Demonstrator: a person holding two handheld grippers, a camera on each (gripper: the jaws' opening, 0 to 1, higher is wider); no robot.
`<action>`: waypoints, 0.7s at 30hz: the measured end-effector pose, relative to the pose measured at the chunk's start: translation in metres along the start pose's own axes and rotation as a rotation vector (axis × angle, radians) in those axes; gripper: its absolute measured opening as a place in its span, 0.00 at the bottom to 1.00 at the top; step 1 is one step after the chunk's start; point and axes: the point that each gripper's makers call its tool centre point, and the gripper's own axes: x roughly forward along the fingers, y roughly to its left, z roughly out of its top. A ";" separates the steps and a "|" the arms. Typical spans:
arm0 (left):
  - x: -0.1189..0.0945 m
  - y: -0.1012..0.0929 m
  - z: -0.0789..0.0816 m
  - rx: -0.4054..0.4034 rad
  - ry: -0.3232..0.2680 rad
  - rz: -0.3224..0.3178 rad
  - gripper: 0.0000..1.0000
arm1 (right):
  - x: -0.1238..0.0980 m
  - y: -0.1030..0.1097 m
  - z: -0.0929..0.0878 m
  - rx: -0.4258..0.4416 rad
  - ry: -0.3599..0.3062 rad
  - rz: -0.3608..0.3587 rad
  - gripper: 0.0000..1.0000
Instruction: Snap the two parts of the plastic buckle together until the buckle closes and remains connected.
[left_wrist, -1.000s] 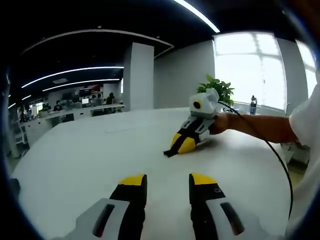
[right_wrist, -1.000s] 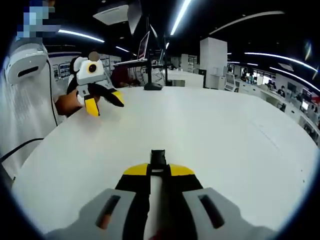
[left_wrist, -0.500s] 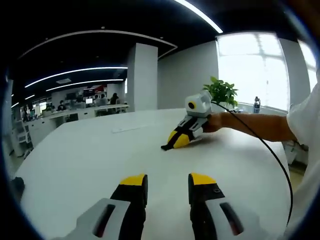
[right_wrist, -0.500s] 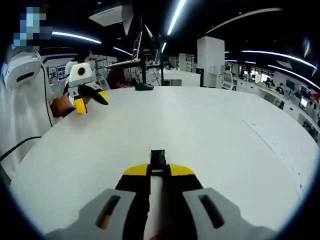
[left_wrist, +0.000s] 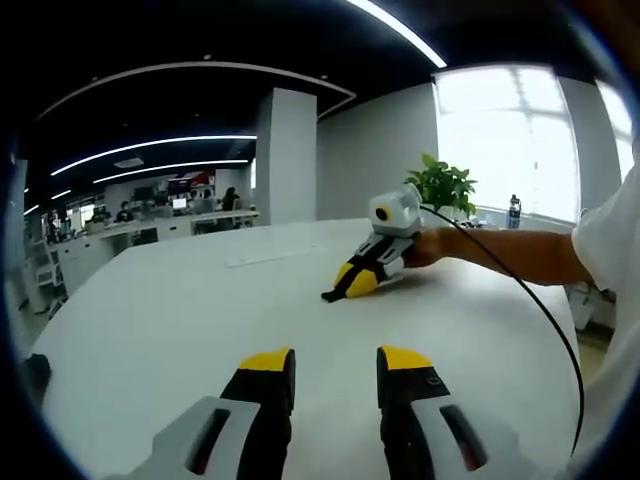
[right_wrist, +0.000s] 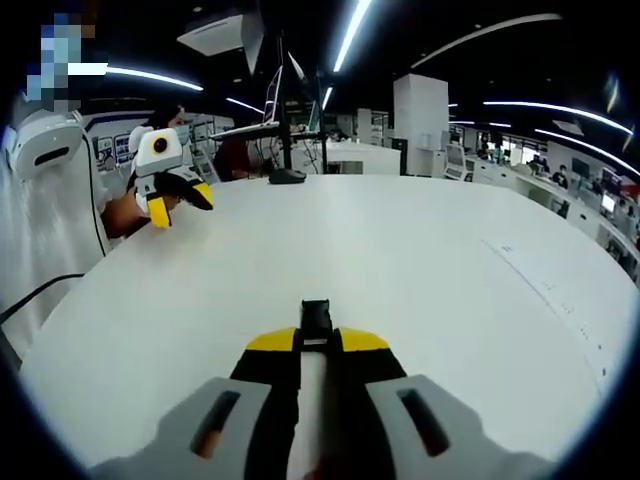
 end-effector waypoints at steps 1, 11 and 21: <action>0.000 0.000 0.000 0.000 0.001 0.000 0.32 | 0.000 0.001 0.000 0.002 -0.002 0.002 0.14; 0.000 0.001 -0.001 0.001 0.001 0.001 0.32 | -0.001 0.002 -0.001 0.013 -0.017 -0.015 0.23; 0.002 -0.001 0.000 0.000 -0.002 0.001 0.31 | -0.010 0.002 0.003 0.082 -0.042 -0.076 0.23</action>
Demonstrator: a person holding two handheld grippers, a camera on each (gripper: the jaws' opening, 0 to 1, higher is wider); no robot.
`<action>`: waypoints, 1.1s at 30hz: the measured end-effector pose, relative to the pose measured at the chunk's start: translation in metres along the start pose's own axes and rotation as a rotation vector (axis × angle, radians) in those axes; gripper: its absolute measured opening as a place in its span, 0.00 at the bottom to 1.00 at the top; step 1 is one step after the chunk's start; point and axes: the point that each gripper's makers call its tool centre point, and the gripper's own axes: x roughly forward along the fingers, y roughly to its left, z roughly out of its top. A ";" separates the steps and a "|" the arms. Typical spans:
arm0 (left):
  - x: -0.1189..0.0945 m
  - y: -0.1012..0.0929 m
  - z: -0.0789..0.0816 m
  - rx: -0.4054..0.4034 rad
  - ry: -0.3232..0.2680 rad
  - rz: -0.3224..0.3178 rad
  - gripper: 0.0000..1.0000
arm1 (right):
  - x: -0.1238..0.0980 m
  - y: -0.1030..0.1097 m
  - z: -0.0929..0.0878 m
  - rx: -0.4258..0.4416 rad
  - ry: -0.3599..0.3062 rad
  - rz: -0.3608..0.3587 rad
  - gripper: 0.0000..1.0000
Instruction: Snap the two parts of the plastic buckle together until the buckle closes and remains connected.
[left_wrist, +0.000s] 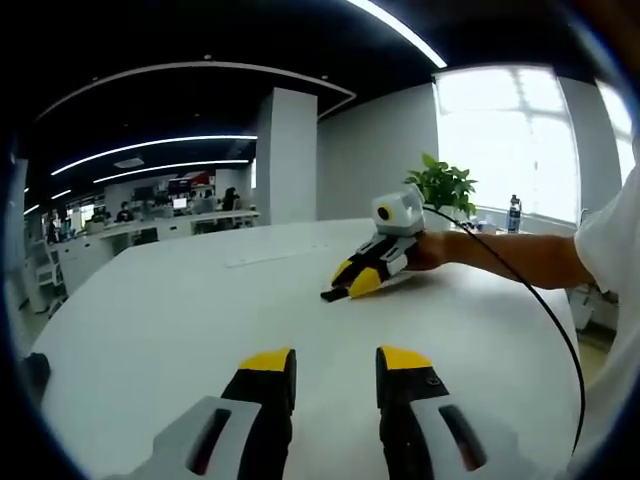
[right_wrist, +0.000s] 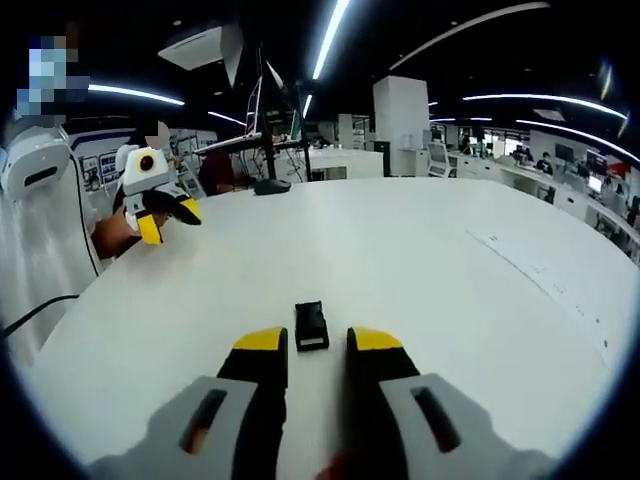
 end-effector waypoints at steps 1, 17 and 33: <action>0.000 0.000 0.000 0.000 0.000 0.000 0.31 | -0.001 -0.001 0.001 0.003 -0.001 -0.014 0.23; 0.008 0.005 0.006 -0.012 -0.005 -0.013 0.31 | -0.021 0.016 0.002 0.069 0.022 -0.273 0.27; 0.016 0.003 0.002 -0.023 -0.007 -0.015 0.30 | -0.065 0.056 -0.013 0.220 0.034 -0.538 0.27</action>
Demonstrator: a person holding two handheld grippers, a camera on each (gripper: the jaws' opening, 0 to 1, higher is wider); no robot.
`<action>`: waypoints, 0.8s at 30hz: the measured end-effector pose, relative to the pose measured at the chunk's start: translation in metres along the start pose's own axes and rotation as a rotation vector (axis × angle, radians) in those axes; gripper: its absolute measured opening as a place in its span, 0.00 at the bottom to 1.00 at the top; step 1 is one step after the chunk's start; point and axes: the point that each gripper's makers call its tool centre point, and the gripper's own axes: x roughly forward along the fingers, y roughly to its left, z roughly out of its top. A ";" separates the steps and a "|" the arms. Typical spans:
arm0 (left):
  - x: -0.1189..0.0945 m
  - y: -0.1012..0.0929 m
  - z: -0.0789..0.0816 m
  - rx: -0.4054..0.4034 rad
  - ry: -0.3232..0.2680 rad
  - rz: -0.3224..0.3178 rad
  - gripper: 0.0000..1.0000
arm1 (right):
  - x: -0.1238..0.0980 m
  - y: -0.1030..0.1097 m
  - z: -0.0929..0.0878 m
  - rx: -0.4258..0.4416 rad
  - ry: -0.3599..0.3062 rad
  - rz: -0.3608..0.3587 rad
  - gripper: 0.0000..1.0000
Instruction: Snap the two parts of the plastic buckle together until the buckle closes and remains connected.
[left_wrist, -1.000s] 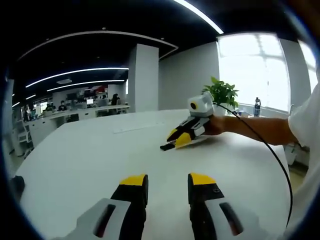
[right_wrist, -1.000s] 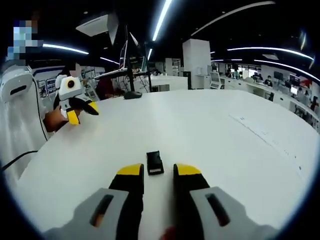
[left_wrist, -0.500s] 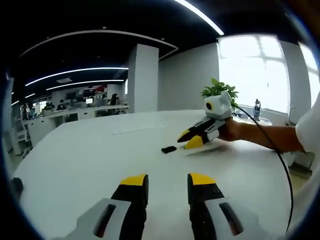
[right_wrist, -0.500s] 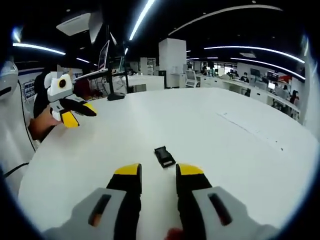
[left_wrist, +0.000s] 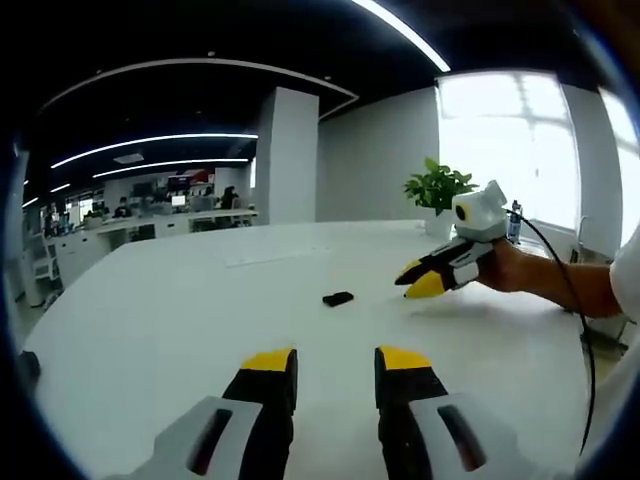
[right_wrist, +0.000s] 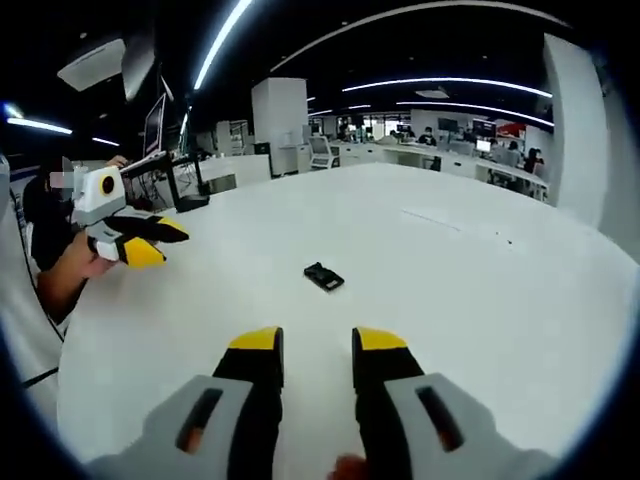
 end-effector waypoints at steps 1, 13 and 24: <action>0.000 0.000 0.000 -0.002 -0.001 0.000 0.30 | -0.004 0.004 0.000 -0.002 -0.010 -0.006 0.27; 0.002 0.001 0.004 -0.011 -0.010 -0.008 0.30 | -0.025 0.014 -0.002 0.024 -0.030 -0.087 0.26; -0.021 0.005 0.007 -0.032 -0.032 0.034 0.29 | -0.063 0.021 -0.017 0.070 -0.052 -0.222 0.27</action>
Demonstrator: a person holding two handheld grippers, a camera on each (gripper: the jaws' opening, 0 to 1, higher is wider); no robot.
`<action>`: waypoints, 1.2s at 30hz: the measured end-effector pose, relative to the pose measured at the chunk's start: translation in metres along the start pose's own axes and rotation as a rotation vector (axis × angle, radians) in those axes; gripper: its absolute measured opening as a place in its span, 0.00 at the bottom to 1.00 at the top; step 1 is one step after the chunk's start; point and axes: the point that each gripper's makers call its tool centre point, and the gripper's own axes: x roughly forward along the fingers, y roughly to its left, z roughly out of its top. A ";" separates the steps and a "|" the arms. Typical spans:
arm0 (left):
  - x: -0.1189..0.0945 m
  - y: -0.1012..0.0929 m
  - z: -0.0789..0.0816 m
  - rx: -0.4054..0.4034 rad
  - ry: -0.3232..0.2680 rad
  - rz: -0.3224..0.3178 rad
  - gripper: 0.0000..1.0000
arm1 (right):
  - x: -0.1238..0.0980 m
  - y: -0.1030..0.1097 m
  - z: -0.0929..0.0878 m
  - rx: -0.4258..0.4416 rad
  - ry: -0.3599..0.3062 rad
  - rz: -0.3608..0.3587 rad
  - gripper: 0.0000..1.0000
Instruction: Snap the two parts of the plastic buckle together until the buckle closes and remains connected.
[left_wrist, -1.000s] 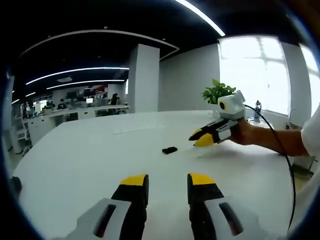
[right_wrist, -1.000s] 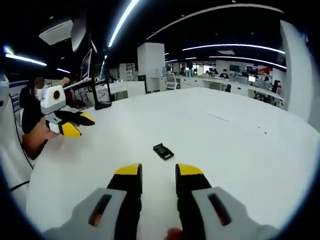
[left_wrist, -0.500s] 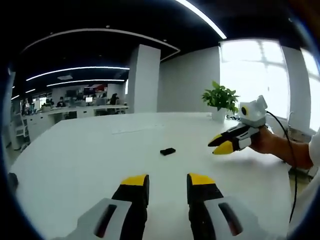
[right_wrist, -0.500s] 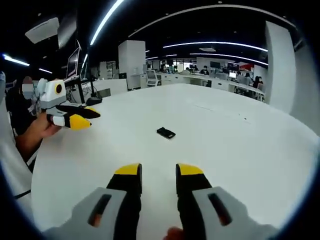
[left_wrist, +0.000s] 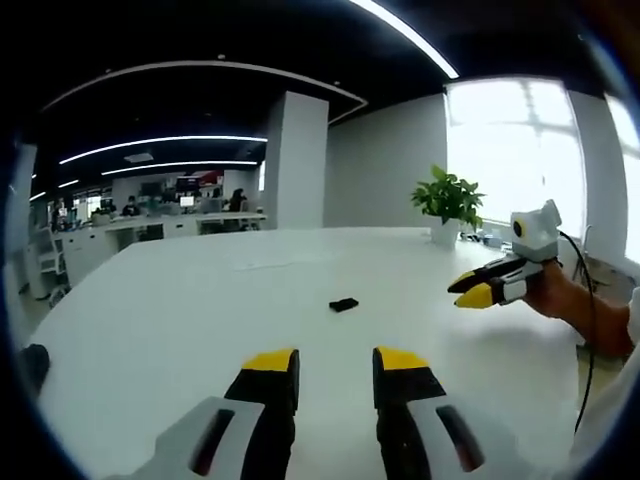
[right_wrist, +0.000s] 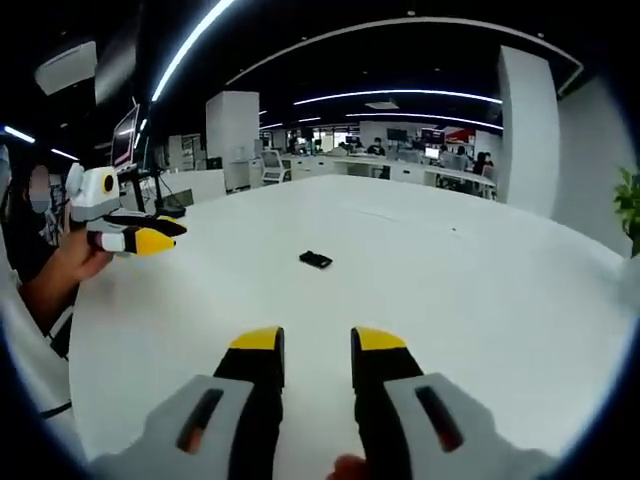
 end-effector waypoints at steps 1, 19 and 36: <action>-0.003 0.000 0.000 -0.006 -0.003 0.000 0.28 | -0.004 0.000 -0.001 0.009 -0.004 -0.011 0.27; -0.036 0.005 -0.004 -0.022 -0.005 0.064 0.29 | -0.066 0.014 -0.015 0.093 -0.037 -0.105 0.27; -0.046 0.006 -0.013 -0.006 0.020 0.113 0.30 | -0.069 0.019 -0.016 0.082 -0.023 -0.115 0.31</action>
